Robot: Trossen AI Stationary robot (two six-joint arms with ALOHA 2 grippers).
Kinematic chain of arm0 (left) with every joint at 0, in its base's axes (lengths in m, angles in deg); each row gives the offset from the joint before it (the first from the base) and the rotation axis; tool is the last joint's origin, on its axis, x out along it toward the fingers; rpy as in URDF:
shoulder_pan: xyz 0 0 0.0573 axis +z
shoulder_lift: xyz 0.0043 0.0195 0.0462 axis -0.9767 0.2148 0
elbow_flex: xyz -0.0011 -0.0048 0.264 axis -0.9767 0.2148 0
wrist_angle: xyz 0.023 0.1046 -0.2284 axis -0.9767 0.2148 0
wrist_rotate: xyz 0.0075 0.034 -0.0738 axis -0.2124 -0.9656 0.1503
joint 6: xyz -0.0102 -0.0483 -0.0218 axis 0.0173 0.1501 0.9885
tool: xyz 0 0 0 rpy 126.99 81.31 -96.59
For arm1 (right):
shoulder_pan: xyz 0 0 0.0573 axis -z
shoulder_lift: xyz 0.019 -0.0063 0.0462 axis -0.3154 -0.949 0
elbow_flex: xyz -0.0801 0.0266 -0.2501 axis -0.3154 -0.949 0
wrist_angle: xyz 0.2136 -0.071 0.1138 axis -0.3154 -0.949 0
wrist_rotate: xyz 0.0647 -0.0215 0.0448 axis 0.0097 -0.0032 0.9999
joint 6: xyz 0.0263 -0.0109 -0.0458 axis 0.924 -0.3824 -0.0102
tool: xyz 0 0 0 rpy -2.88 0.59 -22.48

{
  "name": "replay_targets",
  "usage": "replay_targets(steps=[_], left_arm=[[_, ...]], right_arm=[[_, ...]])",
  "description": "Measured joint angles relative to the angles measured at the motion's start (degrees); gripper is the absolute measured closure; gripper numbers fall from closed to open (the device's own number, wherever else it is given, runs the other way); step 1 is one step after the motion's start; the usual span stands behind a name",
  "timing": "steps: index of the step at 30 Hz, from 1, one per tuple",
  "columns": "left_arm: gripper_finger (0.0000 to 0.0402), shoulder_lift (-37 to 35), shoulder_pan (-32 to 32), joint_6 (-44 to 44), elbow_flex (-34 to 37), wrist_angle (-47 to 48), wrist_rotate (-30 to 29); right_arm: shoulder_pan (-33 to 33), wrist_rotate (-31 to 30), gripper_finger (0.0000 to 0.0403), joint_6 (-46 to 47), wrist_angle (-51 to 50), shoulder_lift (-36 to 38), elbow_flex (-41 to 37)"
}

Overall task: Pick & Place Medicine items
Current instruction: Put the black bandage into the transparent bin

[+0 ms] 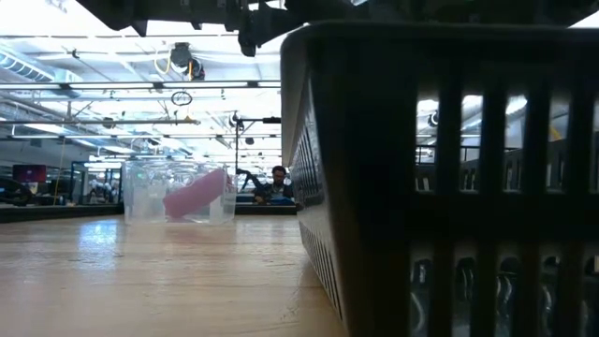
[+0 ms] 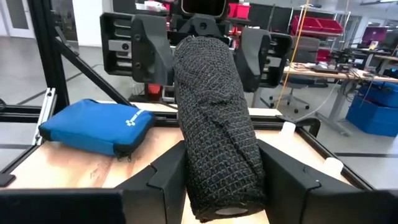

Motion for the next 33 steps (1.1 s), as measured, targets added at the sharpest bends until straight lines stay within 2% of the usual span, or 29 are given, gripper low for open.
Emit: replay_targets(steps=[6,16,22,27,30,33], left_arm=[[0.0199,0.01,1.31,1.54,-0.33,-0.17,0.66],[0.0353,0.0,1.68,-0.05,-0.92,-0.13,2.74],[0.0354,-3.08,2.01,-0.54,-0.96,1.66,0.55],[0.0354,-9.83,2.24,-2.76,-0.75,12.68,-6.99],[0.0354,-14.21,2.06,-2.29,2.33,16.07,-11.99],[0.0354,-18.89,2.44,-0.71,9.4,15.97,-14.7]], right_arm=[[0.11,-0.35,0.0248,0.12,-0.01,0.0,0.0],[0.01,-1.56,0.0246,0.78,0.05,0.07,0.0],[-1.03,-3.36,0.021,-0.35,-3.67,4.26,0.0],[-3.0,-2.93,0.0182,0.45,-12.79,13.56,-0.02],[-3.55,-3.08,0.0173,2.74,-18.33,18.47,0.0],[-3.87,-3.08,0.0173,4.5,-22.61,21.53,0.0]])
